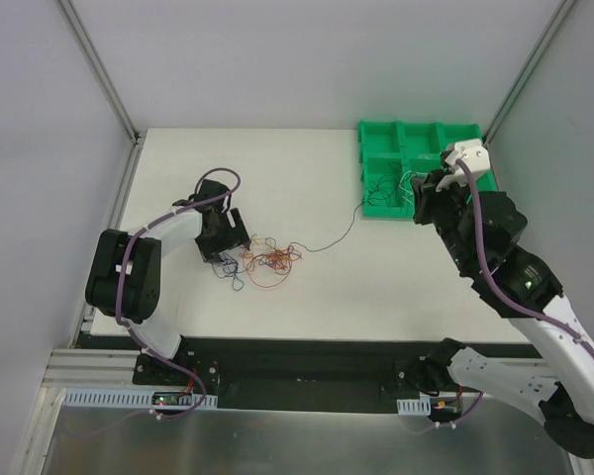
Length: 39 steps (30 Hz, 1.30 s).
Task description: Untangle the cables
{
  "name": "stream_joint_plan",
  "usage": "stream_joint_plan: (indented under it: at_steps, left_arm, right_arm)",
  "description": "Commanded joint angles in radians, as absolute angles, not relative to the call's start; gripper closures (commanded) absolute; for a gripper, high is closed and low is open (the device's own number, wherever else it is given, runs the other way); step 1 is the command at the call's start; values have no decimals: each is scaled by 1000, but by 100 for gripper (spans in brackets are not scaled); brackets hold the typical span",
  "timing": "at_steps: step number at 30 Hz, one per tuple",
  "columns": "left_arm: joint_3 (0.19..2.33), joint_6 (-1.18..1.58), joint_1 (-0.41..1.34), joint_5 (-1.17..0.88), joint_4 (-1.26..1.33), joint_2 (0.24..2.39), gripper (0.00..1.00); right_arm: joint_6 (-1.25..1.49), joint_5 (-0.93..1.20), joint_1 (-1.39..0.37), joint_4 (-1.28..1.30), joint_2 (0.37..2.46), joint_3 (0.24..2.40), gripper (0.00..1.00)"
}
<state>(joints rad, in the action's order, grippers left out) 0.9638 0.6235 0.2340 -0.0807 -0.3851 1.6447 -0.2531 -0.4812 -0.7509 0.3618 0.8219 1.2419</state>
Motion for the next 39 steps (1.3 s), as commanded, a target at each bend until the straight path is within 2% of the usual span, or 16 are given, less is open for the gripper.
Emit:
stream_joint_plan:
  at_steps: [1,4,8,12,15,21,26,29,39]
  left_arm:
    - [1003,606,221,-84,-537,1689,18]
    - [1014,581,221,-156,-595,1750,19]
    - [968,572,216,-114,-629,1766,19]
    - [948,562,192,-94,-627,1752,19]
    - [982,532,176,-84,-634,1756,20]
    - [1009,515,172,-54,-664,1706,20]
    - [1035,495,150,-52,-687,1709,20]
    - [1077,471,150,-96,-704,1671,20]
    - [1247,529,150,-258,-775,1545,20]
  right_arm:
    - [-288,-519,-744,399,833,1457,100]
    - [-285,-522,-744,460,897,1689,100]
    - [-313,-493,-744,508,1012,2012,100]
    - [-298,-421,-744,495,1089,2195,100]
    - [-270,-388,-744,485,1106,2209,100]
    - [-275,-396,-742,413,1062,2096,100]
    - [-380,-454,-742,448,1103,2215,100]
    - [-384,-509,-742,443,1069,2082,100]
    - [-60,-581,-742,619,844,1442,100]
